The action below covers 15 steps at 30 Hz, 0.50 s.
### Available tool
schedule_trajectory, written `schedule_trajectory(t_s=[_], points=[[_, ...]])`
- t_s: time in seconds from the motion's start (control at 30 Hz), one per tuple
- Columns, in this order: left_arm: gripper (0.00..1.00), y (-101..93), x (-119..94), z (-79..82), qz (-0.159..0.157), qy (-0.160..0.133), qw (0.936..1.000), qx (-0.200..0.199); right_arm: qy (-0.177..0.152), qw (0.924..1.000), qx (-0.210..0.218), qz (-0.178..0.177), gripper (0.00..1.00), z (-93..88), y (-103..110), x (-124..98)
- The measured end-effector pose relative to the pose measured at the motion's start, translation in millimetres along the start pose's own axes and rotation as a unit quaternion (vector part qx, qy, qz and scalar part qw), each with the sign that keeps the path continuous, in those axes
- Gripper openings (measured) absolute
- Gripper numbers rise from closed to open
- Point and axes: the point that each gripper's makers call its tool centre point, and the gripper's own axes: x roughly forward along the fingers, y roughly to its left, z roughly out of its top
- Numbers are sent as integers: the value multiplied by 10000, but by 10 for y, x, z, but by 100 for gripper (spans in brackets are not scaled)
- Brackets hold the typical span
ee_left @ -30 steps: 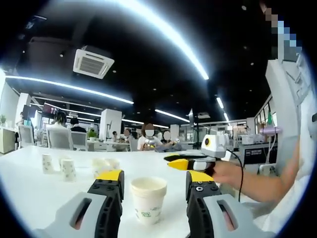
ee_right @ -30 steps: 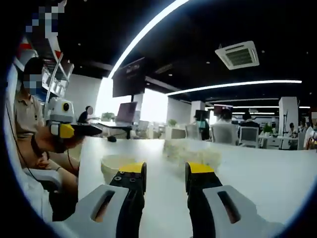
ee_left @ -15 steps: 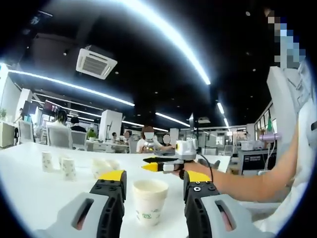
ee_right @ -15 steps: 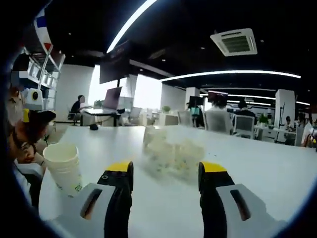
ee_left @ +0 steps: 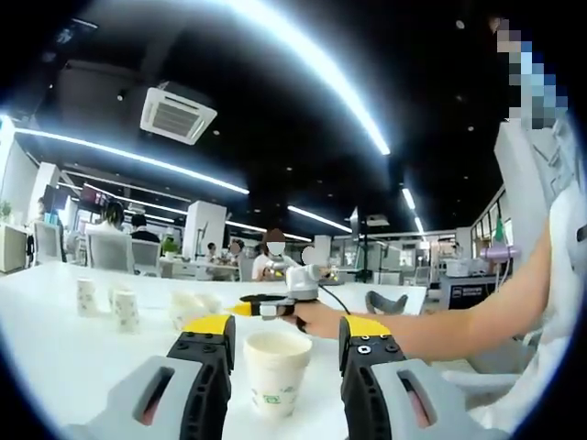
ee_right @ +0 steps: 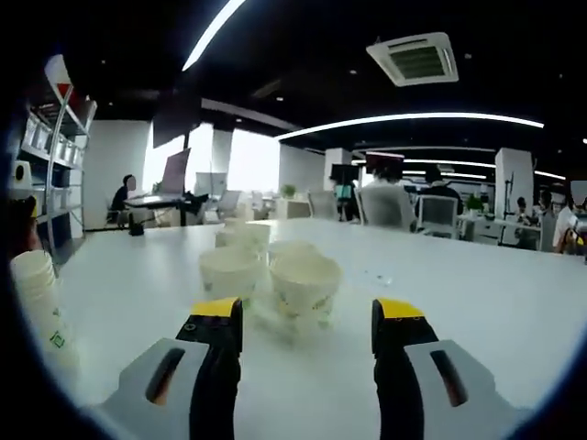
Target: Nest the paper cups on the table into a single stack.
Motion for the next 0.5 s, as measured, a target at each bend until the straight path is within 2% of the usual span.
schedule_trajectory(t_s=[0.2, 0.5], points=[[48, 0, 5, -4, 6, 14, 10000, 13, 224, 9997, -70, -28, 62, -55, -42, 212], [48, -3, 2, -8, -2, 6, 10000, -3, 453, 9983, -311, -173, 64, -97, -52, 345]])
